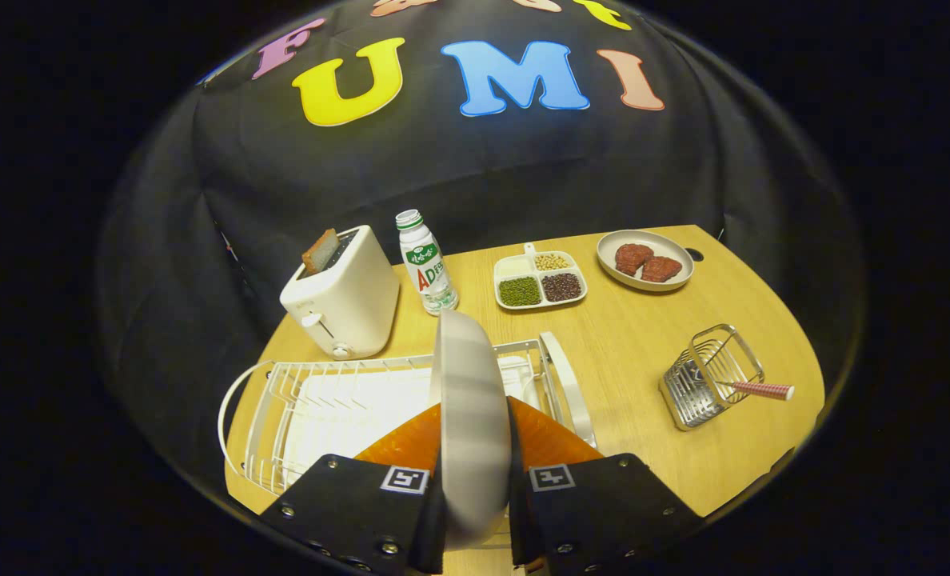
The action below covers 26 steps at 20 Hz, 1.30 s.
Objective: Take the plate from the dish rack, then take the spoon from the basket and place it into the plate.
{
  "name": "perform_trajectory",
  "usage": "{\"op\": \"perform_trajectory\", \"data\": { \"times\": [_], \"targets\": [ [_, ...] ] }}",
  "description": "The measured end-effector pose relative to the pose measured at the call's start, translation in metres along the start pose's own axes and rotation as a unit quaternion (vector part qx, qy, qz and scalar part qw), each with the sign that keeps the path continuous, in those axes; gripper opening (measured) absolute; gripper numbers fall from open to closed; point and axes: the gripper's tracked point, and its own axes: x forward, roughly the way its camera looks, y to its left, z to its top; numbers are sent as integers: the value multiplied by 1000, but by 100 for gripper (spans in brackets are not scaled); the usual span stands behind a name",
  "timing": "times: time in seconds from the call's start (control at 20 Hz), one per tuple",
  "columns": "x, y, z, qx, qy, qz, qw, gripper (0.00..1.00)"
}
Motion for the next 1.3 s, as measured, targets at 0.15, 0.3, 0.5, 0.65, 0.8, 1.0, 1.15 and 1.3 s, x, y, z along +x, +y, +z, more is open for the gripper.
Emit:
{"op": "perform_trajectory", "data": {
  "times": [0.15,0.3,0.5,0.65,0.8,1.0,1.15,1.3],
  "targets": [
    [-7,-8,7,-43,-4,-67,997,27],
    [-10,3,17,-83,-18,-104,991,24],
    [-22,25,38,-204,-42,-140,968,24],
    [-41,45,50,-266,-64,-143,951,24],
    [-63,49,60,-283,-93,-143,944,24],
    [-111,37,59,-271,-123,-158,942,24],
    [-149,16,51,-258,-142,-175,939,24],
    [-179,-9,37,-248,-153,-189,938,24]
  ]
}}
